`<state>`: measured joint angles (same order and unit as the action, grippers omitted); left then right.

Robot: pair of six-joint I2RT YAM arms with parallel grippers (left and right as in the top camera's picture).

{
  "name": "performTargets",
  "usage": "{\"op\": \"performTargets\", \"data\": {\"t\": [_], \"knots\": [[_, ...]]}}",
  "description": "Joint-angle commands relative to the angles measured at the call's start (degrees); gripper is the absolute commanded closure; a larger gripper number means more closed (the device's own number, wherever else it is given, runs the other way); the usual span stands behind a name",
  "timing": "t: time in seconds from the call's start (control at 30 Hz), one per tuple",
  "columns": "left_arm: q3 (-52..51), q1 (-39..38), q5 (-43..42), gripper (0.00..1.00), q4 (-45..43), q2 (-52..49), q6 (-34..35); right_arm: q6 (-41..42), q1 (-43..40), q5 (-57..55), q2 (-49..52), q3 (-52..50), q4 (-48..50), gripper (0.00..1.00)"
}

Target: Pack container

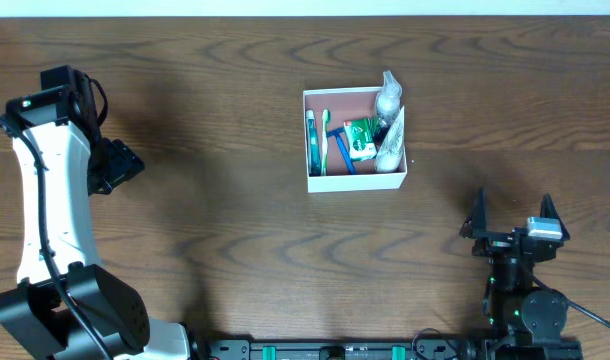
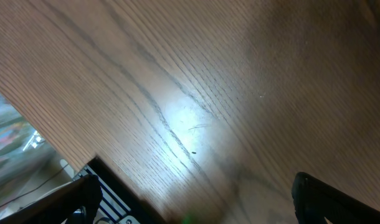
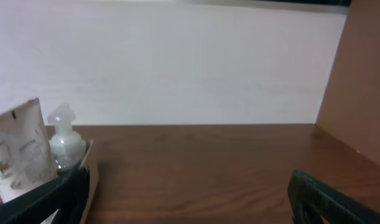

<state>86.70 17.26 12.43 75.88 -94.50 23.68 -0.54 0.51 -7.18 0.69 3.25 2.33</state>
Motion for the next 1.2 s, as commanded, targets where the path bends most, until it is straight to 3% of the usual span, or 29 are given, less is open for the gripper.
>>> {"op": "performTargets", "data": {"t": [0.0, 0.23, 0.47, 1.17], "knots": [[-0.02, 0.31, 0.72, 0.02, 0.17, -0.31, -0.72, -0.61, 0.63, 0.13, -0.39, -2.23, 2.08, 0.01], [-0.02, 0.31, 0.7, 0.02, 0.17, -0.31, -0.72, -0.37, 0.63, 0.17, -0.39, -2.93, 1.75, 0.01], [-0.02, 0.31, 0.72, 0.02, 0.17, -0.31, -0.72, -0.37, 0.63, 0.28, -0.37, -2.93, -5.95, 0.01], [-0.02, 0.31, 0.72, 0.02, 0.17, -0.31, -0.72, -0.39, 0.63, 0.35, -0.35, -2.93, -5.95, 0.01]]}}
